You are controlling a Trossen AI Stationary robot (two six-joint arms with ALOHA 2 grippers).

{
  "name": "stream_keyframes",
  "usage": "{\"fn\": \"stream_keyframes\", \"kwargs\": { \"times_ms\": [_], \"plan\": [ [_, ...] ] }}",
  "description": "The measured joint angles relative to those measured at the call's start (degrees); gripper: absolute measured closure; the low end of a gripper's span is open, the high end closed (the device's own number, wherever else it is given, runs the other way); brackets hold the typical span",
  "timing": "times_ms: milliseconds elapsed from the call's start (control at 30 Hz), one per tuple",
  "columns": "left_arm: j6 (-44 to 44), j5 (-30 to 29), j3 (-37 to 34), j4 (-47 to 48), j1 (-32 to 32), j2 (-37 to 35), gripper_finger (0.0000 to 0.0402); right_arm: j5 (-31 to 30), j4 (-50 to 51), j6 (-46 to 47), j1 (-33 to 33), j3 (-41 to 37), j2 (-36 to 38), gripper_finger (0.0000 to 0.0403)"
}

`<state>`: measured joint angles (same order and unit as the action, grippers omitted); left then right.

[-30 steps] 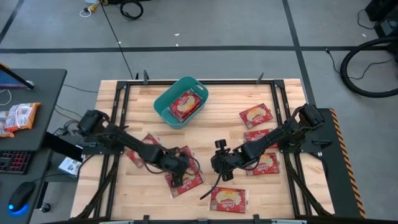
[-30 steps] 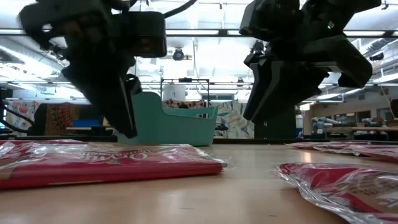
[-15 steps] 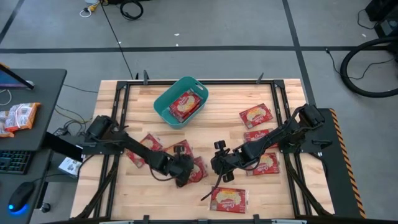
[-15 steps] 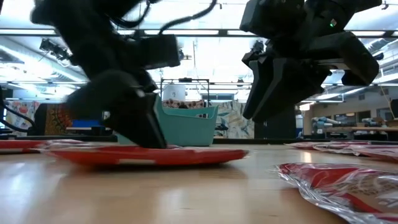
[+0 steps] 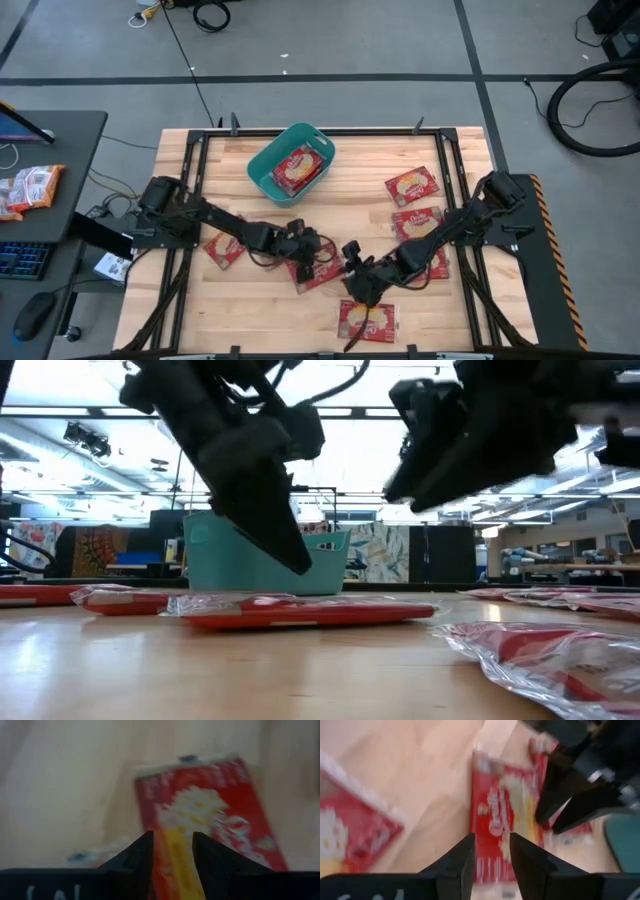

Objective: Sort popcorn bags into baskets
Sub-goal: Put the red popcorn pack into the blue bin

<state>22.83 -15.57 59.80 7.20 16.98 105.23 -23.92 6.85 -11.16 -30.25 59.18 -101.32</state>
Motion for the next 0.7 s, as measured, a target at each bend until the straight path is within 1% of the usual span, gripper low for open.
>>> {"fn": "stream_keyframes", "kwargs": {
  "times_ms": [167,267,367,500,700],
  "plan": [
    [-0.6,3.8,0.0,2.6,1.5,-1.5,0.026,0.1,-5.5,0.5,-0.4,0.0,-1.9,0.0276],
    [-1.1,4.3,-0.3,3.9,3.0,-0.5,0.026,0.9,-8.3,0.5,-0.4,0.0,-4.7,0.0276],
    [-0.9,3.8,-0.3,4.8,4.2,0.9,0.026,0.8,-11.7,0.5,-0.2,0.0,-7.1,0.0276],
    [0.5,1.2,0.0,4.3,4.5,3.0,0.026,1.2,-16.3,0.4,0.5,0.0,-9.4,0.0274],
    [0.9,0.3,0.0,2.7,4.3,4.5,0.026,2.0,-15.9,-2.6,1.5,0.0,-10.3,0.0256]
  ]
}}
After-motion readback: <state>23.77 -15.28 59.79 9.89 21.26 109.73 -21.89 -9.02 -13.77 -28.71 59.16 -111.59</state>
